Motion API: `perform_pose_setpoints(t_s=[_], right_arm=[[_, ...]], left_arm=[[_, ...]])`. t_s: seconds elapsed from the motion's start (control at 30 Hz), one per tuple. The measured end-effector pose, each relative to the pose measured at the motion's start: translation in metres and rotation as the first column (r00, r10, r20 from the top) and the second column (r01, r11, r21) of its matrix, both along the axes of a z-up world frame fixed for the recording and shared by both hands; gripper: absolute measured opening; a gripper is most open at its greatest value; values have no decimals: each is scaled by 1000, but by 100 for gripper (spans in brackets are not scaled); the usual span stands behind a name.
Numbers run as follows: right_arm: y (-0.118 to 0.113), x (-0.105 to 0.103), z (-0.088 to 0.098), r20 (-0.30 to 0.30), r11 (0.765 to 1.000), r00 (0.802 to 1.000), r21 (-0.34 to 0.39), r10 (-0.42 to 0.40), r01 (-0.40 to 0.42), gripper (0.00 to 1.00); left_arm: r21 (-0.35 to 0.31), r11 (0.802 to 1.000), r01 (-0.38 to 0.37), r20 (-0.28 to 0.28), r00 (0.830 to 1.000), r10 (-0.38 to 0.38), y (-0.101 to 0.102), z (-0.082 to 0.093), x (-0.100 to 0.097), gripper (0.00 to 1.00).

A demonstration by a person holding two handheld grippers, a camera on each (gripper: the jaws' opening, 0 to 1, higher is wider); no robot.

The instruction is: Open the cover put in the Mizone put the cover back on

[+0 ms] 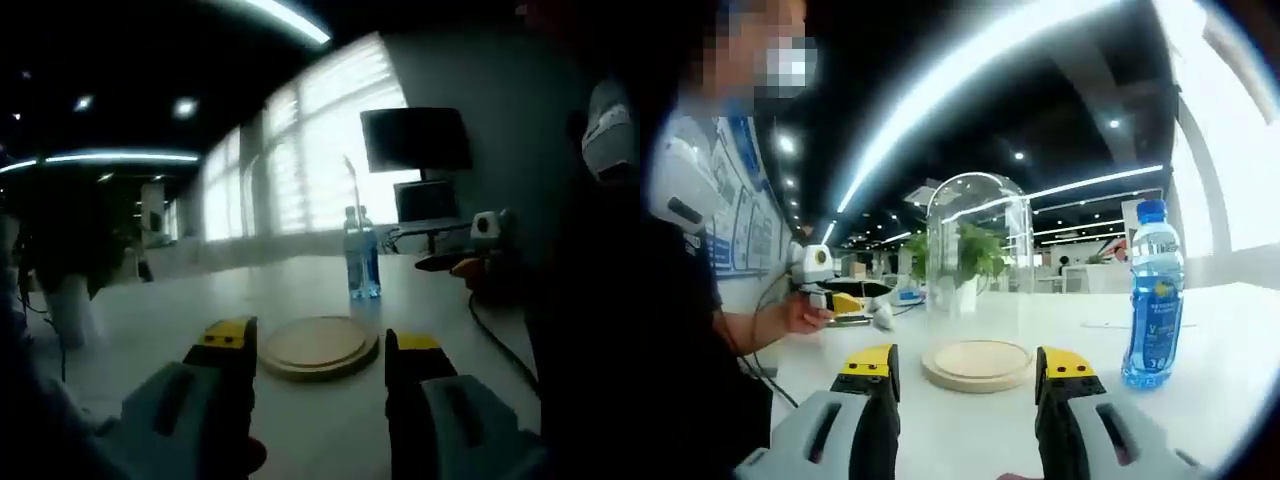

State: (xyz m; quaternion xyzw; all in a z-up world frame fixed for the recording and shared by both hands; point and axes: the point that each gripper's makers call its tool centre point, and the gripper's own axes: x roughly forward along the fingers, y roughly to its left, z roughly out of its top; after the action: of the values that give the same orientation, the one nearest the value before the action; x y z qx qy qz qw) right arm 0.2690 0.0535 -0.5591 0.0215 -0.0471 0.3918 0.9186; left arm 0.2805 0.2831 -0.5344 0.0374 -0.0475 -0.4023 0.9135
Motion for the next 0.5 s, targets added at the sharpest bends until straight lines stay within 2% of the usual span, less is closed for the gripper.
perform_pose_setpoints(t_s=[0.07, 0.17, 0.27, 0.3, 0.37, 0.5], right_arm=[[-1, 1, 0, -2, 1000, 1000, 1, -6, 6, 48], [-2, 1, 1, -1, 1000, 1000, 7, -8, 8, 48], [-2, 2, -1, -6, 1000, 1000, 1, -9, 9, 48], [-2, 2, -1, -7, 1000, 1000, 1, -8, 8, 48], [-2, 2, -1, -6, 1000, 1000, -2, -8, 8, 48], [-2, 2, -1, -1, 1000, 1000, -2, -8, 8, 48]], left_arm=[[1, 1000, 6, 5, 1000, -6, -1, 2, 0, 44], [9, 1000, 0, 0, 1000, 0, 1, -8, 5, 44], [-61, 998, 10, -65, 998, -14, 1, -16, 6, 44], [-36, 999, 15, -52, 999, -17, 1, -13, 6, 44], [-37, 999, 7, -16, 1000, -8, 2, -10, 6, 44], [-44, 999, -3, -34, 999, 2, 4, -12, 7, 44]])
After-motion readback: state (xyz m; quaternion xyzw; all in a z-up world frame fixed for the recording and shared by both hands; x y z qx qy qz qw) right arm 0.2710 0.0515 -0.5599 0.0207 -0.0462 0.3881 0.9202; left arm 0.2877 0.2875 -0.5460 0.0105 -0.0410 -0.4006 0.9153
